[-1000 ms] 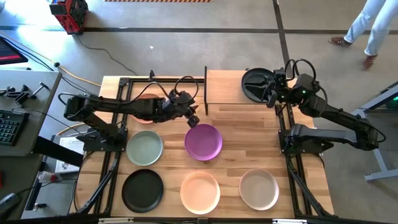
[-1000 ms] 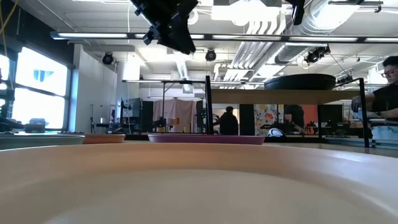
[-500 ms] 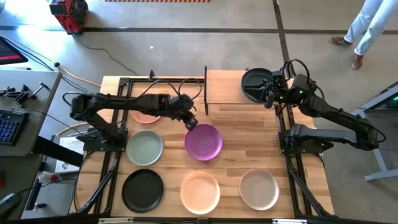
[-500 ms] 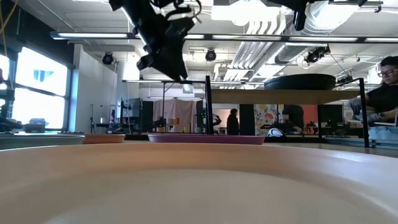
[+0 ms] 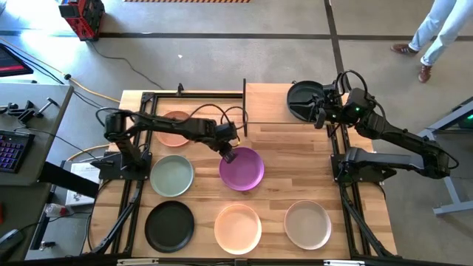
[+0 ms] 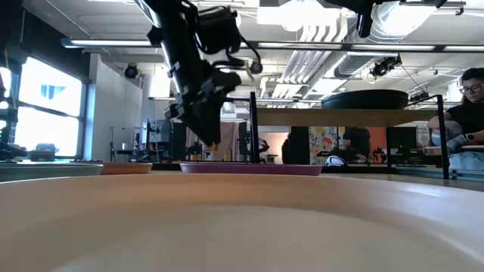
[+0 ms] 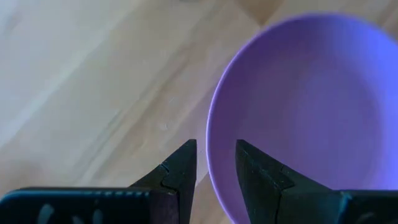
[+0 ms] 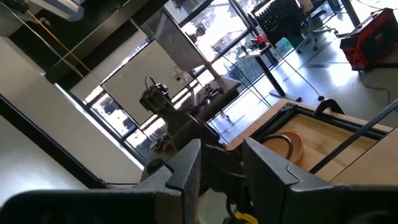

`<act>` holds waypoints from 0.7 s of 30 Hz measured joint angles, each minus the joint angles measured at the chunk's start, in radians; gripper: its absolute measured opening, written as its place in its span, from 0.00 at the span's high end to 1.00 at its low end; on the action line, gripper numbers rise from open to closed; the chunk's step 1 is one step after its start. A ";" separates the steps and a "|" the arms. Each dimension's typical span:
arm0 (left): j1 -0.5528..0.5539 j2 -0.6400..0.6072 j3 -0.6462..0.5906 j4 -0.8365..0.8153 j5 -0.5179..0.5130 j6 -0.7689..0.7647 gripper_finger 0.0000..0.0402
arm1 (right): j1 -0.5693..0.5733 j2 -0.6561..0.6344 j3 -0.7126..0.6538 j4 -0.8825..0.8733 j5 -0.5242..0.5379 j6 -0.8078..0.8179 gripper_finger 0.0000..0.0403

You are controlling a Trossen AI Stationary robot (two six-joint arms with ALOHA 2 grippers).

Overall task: Place and stack plates onto a shelf
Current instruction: Stack the purple plate on top of the black plate on the shelf

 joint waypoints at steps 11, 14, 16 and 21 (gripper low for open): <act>-0.010 0.042 0.000 0.006 -0.004 -0.022 0.75 | 0.000 0.000 0.000 -0.004 0.000 0.000 0.74; -0.010 0.057 0.000 -0.001 -0.006 -0.023 0.75 | 0.000 0.000 0.000 -0.004 0.000 0.000 0.74; -0.010 0.069 0.000 0.004 -0.007 -0.023 0.75 | 0.000 0.000 0.000 -0.004 0.000 0.000 0.74; -0.010 0.088 0.000 0.004 -0.007 -0.022 0.75 | 0.000 0.000 0.000 -0.004 0.000 0.000 0.74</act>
